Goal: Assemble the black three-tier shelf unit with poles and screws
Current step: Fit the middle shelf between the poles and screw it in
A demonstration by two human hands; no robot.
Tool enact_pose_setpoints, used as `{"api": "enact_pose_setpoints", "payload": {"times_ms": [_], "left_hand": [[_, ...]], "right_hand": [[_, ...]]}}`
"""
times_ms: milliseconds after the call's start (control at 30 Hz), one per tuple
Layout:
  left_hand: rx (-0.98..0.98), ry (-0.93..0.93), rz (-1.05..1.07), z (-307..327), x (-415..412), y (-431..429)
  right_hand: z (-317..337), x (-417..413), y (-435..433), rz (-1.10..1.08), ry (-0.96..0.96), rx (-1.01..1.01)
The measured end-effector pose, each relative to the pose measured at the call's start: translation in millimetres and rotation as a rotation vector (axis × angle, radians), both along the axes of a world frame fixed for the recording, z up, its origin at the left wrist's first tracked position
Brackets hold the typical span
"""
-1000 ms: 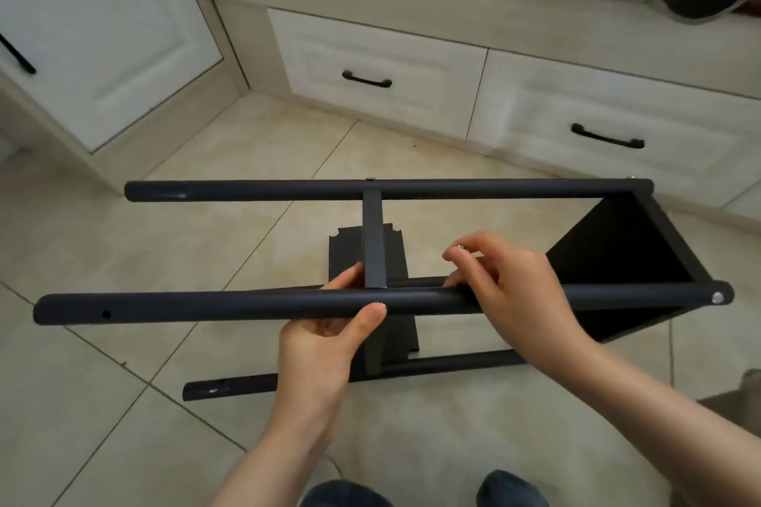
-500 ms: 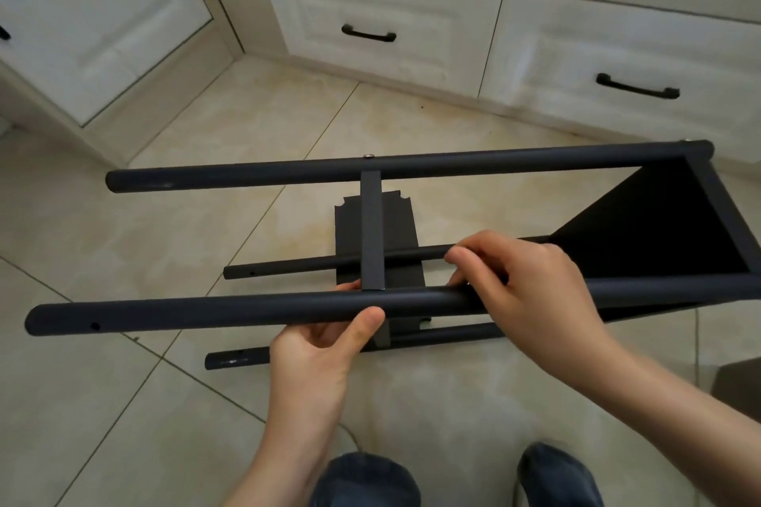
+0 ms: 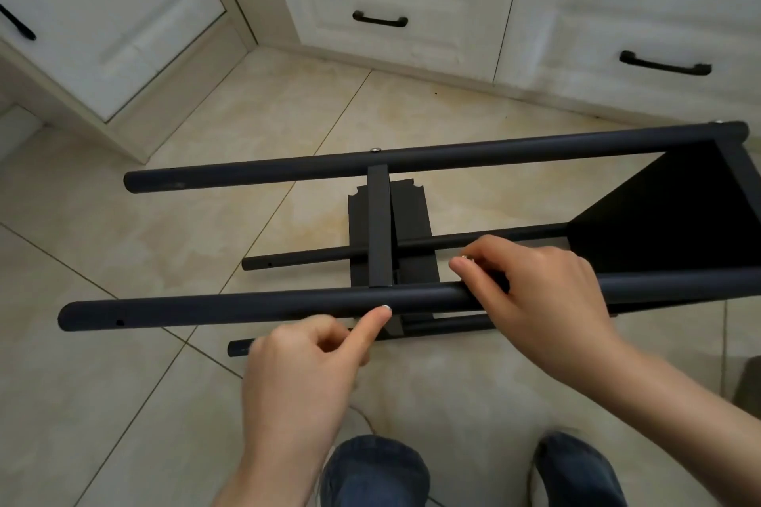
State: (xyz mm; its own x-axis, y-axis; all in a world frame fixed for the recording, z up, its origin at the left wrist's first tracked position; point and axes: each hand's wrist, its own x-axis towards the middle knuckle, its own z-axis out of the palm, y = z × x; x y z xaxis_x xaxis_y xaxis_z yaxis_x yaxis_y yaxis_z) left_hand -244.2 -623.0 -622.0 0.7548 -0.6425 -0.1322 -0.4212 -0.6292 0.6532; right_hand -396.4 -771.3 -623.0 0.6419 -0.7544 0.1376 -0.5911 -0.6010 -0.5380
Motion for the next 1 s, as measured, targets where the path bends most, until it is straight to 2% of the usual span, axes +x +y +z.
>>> {"api": "enact_pose_setpoints", "payload": {"times_ms": [67,100,167,333,500,567,700,767,933,1000], "left_hand": [[0.016,-0.443,-0.112,9.9,7.3,-1.2],[-0.023,-0.584,-0.184,14.2,12.3,-2.5],[-0.084,-0.656,-0.357,17.9,24.2,-7.5],[0.068,-0.43,-0.636,21.1,39.9,-19.8],[0.05,-0.399,-0.719,18.2,46.9,-24.1],[0.039,-0.383,-0.747,18.4,50.3,-24.9],[0.017,-0.374,-0.761,19.7,52.5,-25.9],[0.015,-0.387,-0.752,20.8,53.3,-26.2],[0.094,-0.219,-0.711,27.6,57.2,-30.1],[0.155,-0.207,-0.724,29.4,59.4,-33.1]], "right_hand": [[0.0,-0.1,-0.1,0.001,-0.002,-0.007],[0.2,0.3,-0.2,0.003,0.003,-0.005],[1.4,0.0,-0.1,0.008,0.025,0.007],[9.3,-0.9,-5.1,0.037,0.114,0.1],[14.0,3.2,-11.7,0.109,0.175,0.219],[14.9,6.9,-19.4,0.142,0.142,0.335],[10.1,20.4,-41.4,0.18,-0.037,0.552],[6.9,29.0,-49.2,0.256,-0.077,0.723],[0.5,44.2,-63.0,0.361,-0.037,1.063],[0.5,48.2,-69.6,0.381,-0.03,1.201]]}}
